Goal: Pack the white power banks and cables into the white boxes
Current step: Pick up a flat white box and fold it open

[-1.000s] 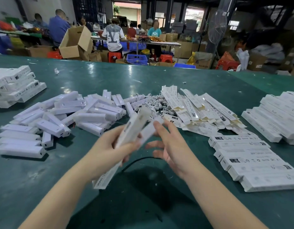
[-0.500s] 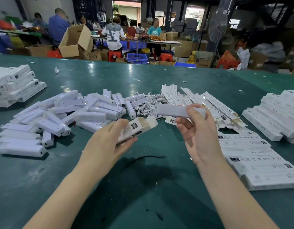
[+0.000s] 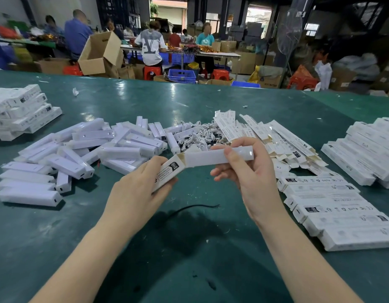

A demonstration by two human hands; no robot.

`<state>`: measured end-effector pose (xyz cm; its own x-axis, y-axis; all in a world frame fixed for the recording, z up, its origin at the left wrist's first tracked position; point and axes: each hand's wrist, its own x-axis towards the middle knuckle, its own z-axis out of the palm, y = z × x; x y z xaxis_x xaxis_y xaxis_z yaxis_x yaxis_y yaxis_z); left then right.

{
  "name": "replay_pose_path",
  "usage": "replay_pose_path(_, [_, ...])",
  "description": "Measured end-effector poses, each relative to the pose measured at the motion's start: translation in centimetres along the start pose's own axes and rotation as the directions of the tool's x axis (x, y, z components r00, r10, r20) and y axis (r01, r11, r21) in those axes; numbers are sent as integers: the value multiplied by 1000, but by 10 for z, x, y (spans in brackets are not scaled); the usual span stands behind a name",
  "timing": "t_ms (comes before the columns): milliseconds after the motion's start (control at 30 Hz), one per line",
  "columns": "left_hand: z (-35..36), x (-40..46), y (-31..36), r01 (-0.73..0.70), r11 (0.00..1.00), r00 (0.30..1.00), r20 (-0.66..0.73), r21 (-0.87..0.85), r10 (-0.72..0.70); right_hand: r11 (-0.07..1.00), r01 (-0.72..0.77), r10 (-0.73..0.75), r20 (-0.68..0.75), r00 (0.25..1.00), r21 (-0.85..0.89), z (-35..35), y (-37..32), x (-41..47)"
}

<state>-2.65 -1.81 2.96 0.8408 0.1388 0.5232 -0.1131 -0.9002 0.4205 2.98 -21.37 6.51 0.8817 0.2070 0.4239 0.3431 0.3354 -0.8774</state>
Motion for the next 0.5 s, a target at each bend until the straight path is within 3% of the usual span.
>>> replay_pose_path(300, [3, -3, -2, -181, 983, 975, 136, 20, 176, 981, -68, 79, 50, 996, -183, -12, 5, 7])
replay_pose_path(433, [6, -4, 1, -179, 984, 977, 116, -7, 178, 977, -23, 40, 79, 996, -212, 1, 16, -1])
replay_pose_path(500, [8, -4, 2, -150, 989, 986, 75, -5, 150, 937, 17, 17, 94, 995, -348, 5, 20, -4])
